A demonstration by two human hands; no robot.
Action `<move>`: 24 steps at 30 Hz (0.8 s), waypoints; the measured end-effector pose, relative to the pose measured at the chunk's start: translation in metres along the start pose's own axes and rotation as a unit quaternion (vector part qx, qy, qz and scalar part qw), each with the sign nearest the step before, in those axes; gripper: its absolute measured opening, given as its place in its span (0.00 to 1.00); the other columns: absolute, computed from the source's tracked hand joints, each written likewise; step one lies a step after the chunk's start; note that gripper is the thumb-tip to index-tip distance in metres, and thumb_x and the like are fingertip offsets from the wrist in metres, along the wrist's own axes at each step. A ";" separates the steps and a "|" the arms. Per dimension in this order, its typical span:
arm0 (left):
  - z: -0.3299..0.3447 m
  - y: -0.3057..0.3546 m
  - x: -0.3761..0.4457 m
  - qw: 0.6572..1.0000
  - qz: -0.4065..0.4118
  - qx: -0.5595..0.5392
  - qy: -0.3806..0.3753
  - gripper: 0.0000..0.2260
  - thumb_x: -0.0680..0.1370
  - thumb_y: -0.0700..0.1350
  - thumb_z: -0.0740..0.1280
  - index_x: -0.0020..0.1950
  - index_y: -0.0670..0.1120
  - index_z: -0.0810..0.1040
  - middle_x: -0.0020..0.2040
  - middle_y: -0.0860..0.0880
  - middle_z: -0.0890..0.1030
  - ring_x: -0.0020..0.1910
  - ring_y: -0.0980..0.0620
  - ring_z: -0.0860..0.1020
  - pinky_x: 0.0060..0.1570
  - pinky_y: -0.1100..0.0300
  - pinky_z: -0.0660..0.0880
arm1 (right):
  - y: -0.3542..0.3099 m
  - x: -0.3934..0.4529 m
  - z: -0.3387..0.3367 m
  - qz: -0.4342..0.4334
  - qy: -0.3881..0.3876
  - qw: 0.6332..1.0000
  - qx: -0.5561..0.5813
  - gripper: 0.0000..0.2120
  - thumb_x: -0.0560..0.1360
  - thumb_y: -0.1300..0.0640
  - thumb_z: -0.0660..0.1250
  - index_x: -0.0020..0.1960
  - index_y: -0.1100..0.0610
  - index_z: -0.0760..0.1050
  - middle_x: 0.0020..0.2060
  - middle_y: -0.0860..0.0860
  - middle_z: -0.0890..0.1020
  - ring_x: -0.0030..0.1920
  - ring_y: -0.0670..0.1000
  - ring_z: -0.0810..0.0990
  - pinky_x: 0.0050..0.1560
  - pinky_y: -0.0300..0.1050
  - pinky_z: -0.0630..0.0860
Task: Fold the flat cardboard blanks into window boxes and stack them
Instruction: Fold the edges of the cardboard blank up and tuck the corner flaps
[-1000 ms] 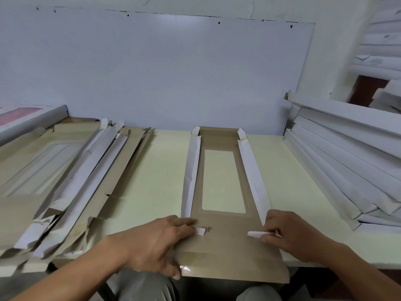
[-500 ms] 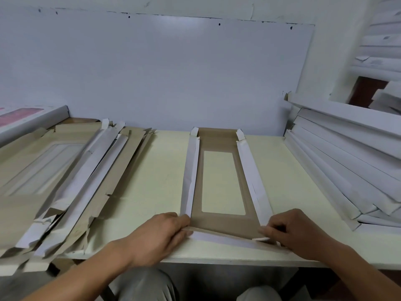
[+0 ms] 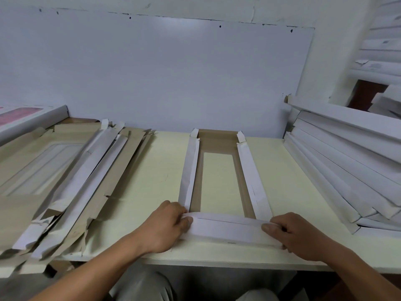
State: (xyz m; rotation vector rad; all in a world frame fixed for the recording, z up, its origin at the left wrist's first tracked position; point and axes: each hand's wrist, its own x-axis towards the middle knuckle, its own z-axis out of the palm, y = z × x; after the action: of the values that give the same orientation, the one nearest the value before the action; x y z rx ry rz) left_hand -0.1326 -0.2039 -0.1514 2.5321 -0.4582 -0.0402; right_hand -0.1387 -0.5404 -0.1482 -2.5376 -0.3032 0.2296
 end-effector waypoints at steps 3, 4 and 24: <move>-0.001 0.001 0.005 0.999 -0.030 -0.011 0.004 0.13 0.81 0.50 0.62 0.37 0.48 0.70 0.33 0.51 0.74 0.34 0.52 0.71 0.36 0.58 0.68 | -0.002 0.007 0.003 0.022 0.010 1.000 0.000 0.21 0.80 0.48 0.64 0.31 0.55 0.69 0.27 0.49 0.71 0.29 0.46 0.72 0.34 0.36 0.68; -0.001 0.002 0.007 0.999 -0.034 -0.008 0.004 0.12 0.80 0.49 0.62 0.38 0.49 0.70 0.33 0.51 0.75 0.35 0.51 0.73 0.37 0.57 0.70 | -0.003 0.009 0.004 0.026 0.012 1.000 -0.006 0.20 0.80 0.48 0.64 0.31 0.54 0.70 0.27 0.49 0.71 0.30 0.45 0.71 0.33 0.36 0.67; 0.025 0.017 0.011 0.973 0.126 0.190 0.036 0.16 0.80 0.58 0.50 0.44 0.51 0.72 0.42 0.53 0.75 0.45 0.51 0.71 0.48 0.53 0.68 | -0.018 0.000 0.030 -0.155 0.047 0.943 -0.291 0.16 0.82 0.43 0.49 0.48 0.48 0.72 0.43 0.41 0.74 0.48 0.44 0.67 0.56 0.40 0.59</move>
State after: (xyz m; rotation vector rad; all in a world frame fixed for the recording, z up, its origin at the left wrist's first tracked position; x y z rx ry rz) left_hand -0.1307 -0.2337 -0.1626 2.8103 -0.8210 0.2573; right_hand -0.1486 -0.5102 -0.1630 -3.0069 -0.8298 -0.1262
